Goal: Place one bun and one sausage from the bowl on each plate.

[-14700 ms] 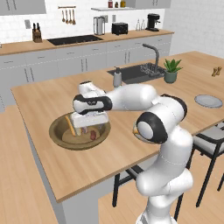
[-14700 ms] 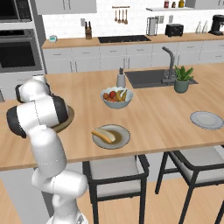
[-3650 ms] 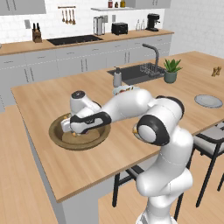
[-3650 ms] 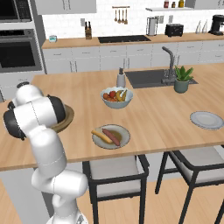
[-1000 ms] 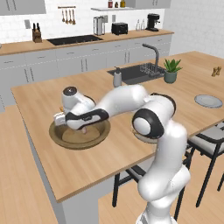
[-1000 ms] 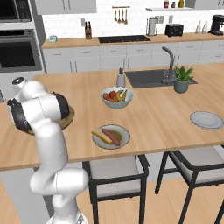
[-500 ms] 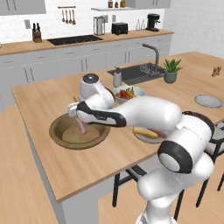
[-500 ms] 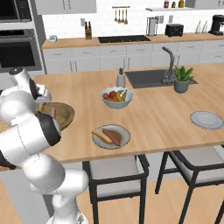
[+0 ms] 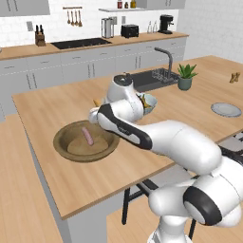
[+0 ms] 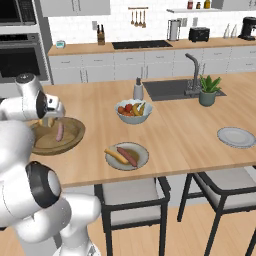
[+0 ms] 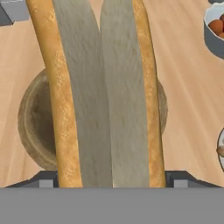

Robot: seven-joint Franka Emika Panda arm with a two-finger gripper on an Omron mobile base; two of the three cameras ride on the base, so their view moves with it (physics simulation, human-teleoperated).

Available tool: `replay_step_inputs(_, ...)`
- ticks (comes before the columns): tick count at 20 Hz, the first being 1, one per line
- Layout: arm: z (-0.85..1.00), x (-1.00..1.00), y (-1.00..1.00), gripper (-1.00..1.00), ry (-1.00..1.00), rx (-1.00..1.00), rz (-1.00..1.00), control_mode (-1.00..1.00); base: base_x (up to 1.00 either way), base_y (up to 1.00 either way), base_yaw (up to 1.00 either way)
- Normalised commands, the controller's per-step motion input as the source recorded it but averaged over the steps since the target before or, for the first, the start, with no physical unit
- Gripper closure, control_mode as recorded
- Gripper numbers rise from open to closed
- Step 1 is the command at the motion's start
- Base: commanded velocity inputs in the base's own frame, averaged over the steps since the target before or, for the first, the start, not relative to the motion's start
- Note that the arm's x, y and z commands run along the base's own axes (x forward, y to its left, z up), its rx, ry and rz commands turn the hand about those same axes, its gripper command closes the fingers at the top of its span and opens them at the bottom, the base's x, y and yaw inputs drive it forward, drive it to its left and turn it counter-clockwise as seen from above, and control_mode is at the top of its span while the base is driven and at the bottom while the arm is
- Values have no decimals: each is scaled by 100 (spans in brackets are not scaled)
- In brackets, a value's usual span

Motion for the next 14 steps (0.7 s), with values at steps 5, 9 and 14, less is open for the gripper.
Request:
replay_step_inputs(5, -23, -9, -2, 100, -3, 1, 0, 100, -10, -10, -2)
replay_step_inputs(9, 0, 0, 0, 100, 0, 0, 0, 100, -47, -96, -22)
replay_step_inputs(14, 0, 0, 0, 100, 0, 0, 0, 100, -7, -100, -24)
